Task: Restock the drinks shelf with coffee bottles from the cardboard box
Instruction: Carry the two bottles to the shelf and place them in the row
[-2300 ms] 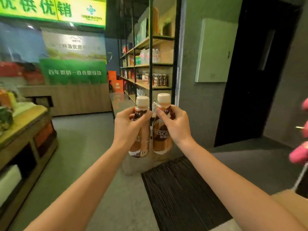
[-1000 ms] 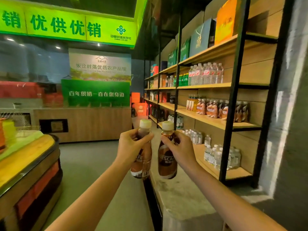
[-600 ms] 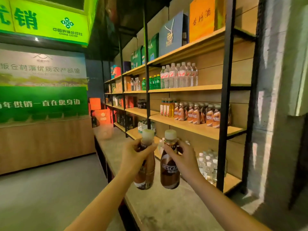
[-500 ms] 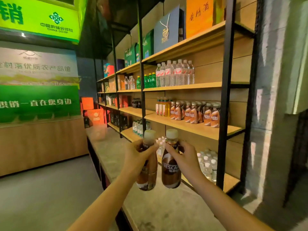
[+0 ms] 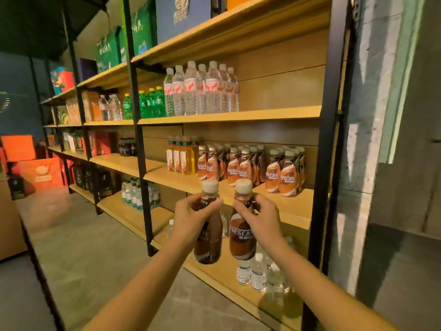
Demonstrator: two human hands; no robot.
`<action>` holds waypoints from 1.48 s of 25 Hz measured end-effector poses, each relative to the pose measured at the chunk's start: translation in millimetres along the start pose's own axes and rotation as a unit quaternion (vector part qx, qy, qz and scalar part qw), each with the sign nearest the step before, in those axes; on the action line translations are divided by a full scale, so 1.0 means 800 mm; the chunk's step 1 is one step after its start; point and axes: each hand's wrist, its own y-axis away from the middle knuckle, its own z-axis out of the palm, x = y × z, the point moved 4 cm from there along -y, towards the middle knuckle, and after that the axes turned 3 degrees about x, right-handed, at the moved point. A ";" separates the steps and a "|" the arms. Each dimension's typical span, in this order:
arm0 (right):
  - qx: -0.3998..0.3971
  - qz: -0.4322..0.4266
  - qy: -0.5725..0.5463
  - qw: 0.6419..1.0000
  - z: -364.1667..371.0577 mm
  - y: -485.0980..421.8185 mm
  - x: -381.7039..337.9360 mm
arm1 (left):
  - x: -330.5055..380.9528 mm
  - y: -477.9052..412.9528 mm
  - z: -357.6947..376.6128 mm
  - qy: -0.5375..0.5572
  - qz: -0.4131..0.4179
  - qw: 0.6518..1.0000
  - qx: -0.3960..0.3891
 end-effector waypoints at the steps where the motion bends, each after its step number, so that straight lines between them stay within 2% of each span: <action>1: 0.010 -0.003 0.010 1.000 -0.002 -0.016 0.009 | -0.009 -0.021 0.011 0.014 0.000 1.000 -0.009; 9: 0.126 -0.010 0.085 0.988 -0.022 -0.111 0.063 | -0.064 -0.172 0.102 0.098 0.040 0.982 -0.154; 13: 0.208 -0.007 0.120 0.971 -0.019 -0.154 0.079 | -0.080 -0.249 0.141 0.149 0.062 0.957 -0.240; 19: 0.280 0.006 0.177 0.944 -0.010 -0.204 0.101 | -0.112 -0.313 0.195 0.174 0.041 0.931 -0.319; 26: 0.289 0.033 0.223 0.931 -0.027 -0.225 0.123 | -0.135 -0.327 0.236 0.214 -0.001 0.919 -0.331; 32: 0.281 0.051 0.224 0.932 -0.044 -0.239 0.151 | -0.147 -0.331 0.266 0.201 -0.016 0.944 -0.260; 37: 0.278 0.049 0.195 0.939 -0.061 -0.243 0.168 | -0.148 -0.323 0.274 0.185 0.025 0.962 -0.201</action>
